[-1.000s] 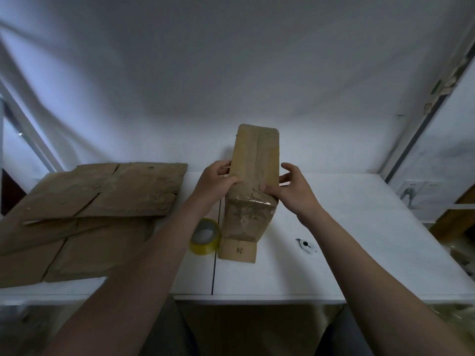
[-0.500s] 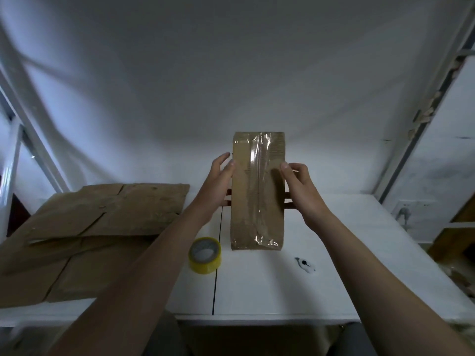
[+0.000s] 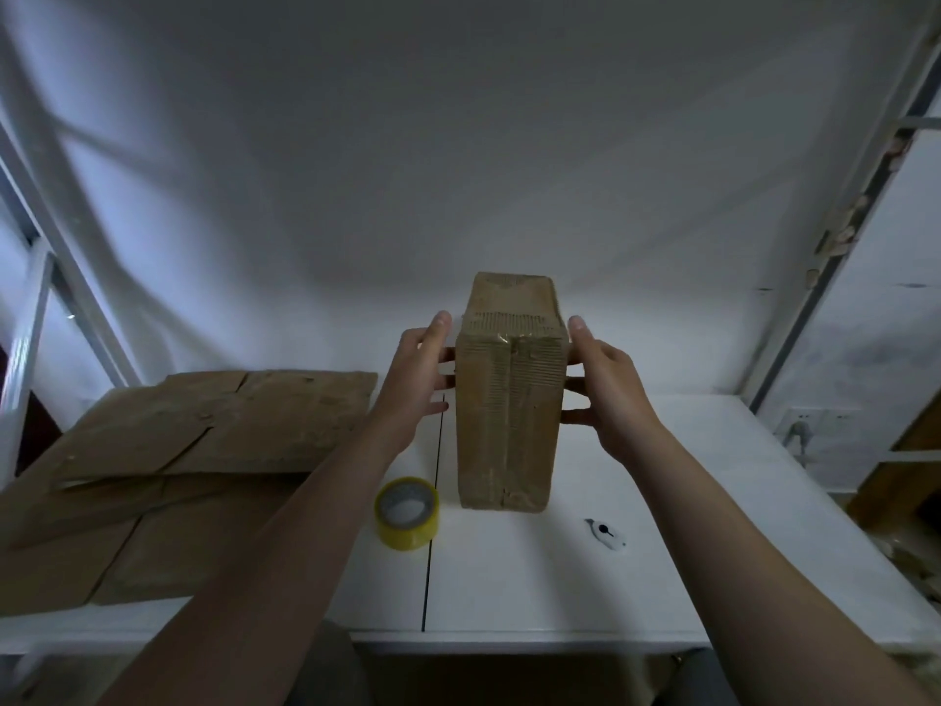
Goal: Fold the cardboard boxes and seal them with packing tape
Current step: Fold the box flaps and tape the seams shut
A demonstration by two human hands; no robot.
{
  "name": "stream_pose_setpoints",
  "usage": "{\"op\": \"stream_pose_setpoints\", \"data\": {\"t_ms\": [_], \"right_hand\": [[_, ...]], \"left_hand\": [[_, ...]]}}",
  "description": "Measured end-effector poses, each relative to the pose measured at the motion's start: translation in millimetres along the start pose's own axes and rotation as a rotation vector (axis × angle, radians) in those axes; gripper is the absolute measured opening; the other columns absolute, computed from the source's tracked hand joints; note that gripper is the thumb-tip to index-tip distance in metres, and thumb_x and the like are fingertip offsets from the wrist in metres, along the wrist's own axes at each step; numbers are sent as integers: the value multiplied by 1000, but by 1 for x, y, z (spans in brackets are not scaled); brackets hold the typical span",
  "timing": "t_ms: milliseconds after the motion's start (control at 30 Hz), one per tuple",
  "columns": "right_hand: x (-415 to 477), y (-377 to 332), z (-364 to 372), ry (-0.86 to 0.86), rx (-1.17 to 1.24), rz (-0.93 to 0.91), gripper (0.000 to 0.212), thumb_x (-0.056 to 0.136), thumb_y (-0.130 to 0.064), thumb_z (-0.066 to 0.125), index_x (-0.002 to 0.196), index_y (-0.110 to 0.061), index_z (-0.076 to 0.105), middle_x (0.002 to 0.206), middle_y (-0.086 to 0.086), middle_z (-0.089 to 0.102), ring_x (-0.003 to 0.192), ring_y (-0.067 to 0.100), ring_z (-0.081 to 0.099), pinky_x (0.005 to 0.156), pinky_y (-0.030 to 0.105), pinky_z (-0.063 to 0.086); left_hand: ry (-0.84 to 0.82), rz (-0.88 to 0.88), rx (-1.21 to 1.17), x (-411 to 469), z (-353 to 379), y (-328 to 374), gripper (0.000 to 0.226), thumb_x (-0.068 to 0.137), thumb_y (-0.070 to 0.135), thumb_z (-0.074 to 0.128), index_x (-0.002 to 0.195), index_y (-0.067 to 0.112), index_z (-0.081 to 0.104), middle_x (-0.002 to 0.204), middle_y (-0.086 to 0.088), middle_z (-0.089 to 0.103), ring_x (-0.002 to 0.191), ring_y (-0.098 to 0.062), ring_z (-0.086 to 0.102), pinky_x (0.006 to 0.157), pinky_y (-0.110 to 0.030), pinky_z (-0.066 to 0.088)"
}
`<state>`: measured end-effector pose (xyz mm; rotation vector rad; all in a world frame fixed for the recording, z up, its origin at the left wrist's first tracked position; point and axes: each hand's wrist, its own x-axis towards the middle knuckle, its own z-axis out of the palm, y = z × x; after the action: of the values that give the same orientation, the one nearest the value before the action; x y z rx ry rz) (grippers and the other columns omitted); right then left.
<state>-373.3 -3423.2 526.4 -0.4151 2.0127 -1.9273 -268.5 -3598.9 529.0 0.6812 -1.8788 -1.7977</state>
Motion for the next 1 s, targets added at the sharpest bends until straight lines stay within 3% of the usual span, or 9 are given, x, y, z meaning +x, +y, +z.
{"op": "stream_pose_setpoints", "data": {"t_ms": [200,300,400,467,533,633,733,833,1000], "right_hand": [[8,12,-5,-46,70,-10,37,92,-36,69,121,-15,60,119,-2,68,116,21,64,95,49,55],[11,24,-8,-44,-26,-84,45,90,-18,67,130,-33,54,118,-4,67,108,13,66,96,43,54],[9,38,-5,-64,-224,-132,67,89,-6,64,144,-37,41,118,-2,61,85,4,69,74,31,56],[7,50,-2,-130,-386,-138,77,90,-8,65,150,-43,30,116,-3,56,89,11,69,69,30,57],[7,64,-3,-162,-442,-95,80,89,-11,66,150,-45,28,115,-1,57,97,14,66,72,30,58],[9,77,-9,-68,-394,-37,55,84,-22,74,130,-37,48,119,-1,59,104,14,63,86,41,59],[11,75,-12,-19,-447,-53,47,84,-39,78,121,-28,51,119,-6,62,100,13,65,74,36,56],[11,68,-14,-29,-559,-114,74,87,-40,74,147,-33,33,114,-9,60,95,19,67,69,37,57],[14,65,-35,53,-568,-155,74,88,-26,76,150,-30,36,131,0,63,107,25,66,84,51,60]], "left_hand": [[-7,-1,37,2,1,-13,36,97,42,62,130,29,56,114,5,67,96,-17,69,94,-44,53],[-70,46,30,8,-2,-27,64,91,16,73,145,31,42,113,4,68,103,-14,67,97,-41,55],[-152,46,124,12,-1,-40,95,82,-1,77,152,40,28,115,0,63,108,-12,63,91,-31,55],[-212,34,218,11,3,-46,88,84,1,75,149,41,31,108,1,65,96,-3,65,75,-17,53],[-229,-13,229,11,8,-54,61,92,10,70,140,35,42,103,-1,70,80,2,67,60,-11,48],[-113,-37,235,15,7,-72,26,94,28,69,117,24,58,114,-1,69,100,-13,68,79,-29,56],[-105,-14,253,15,7,-80,39,92,35,71,123,25,49,112,4,68,98,-15,69,88,-41,59],[-150,99,356,10,13,-76,50,93,33,70,137,33,46,116,7,66,102,-12,66,83,-36,60],[-218,302,467,15,40,-67,48,95,22,68,141,27,57,132,11,63,104,2,64,81,-14,51]]}}
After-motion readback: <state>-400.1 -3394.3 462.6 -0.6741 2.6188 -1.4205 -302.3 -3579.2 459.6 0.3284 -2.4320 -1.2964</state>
